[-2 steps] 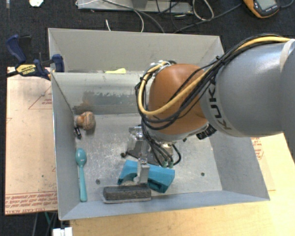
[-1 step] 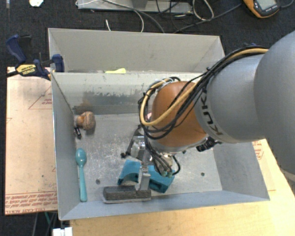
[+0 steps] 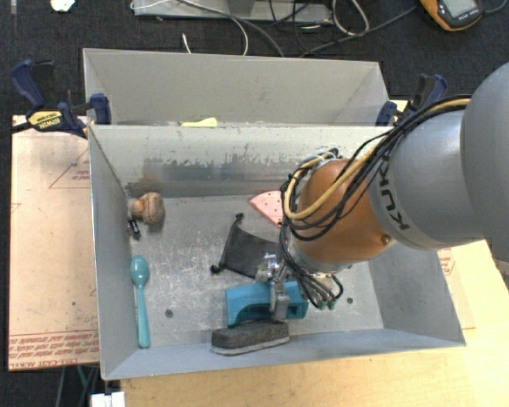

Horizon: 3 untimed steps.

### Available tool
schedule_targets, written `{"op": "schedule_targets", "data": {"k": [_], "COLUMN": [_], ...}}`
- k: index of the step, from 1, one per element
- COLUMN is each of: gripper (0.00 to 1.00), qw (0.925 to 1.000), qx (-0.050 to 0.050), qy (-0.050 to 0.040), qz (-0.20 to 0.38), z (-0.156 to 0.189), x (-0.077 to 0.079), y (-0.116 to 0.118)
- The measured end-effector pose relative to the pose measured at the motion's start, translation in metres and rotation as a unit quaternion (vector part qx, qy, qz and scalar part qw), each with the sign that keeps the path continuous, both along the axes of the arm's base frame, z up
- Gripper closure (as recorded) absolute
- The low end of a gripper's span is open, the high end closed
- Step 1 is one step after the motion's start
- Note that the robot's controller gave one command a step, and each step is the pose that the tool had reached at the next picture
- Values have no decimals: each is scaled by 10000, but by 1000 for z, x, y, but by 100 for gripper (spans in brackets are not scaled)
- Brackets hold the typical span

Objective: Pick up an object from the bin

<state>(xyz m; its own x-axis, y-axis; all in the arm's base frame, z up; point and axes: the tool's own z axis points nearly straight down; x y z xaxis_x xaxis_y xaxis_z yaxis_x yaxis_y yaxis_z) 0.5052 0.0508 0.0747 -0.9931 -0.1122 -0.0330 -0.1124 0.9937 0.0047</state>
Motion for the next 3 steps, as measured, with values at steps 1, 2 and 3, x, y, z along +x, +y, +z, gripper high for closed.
{"op": "schedule_targets", "data": {"k": [1, 2, 3], "gripper": [100, 100, 100], "qw": [10000, 9999, 9999], "qx": [1, -12, -5], "qy": [0, 98, 98], "qz": [0, 108, -95], "z": [0, 55, 123], "x": [0, -1, -10], "y": [0, 3, -11]}}
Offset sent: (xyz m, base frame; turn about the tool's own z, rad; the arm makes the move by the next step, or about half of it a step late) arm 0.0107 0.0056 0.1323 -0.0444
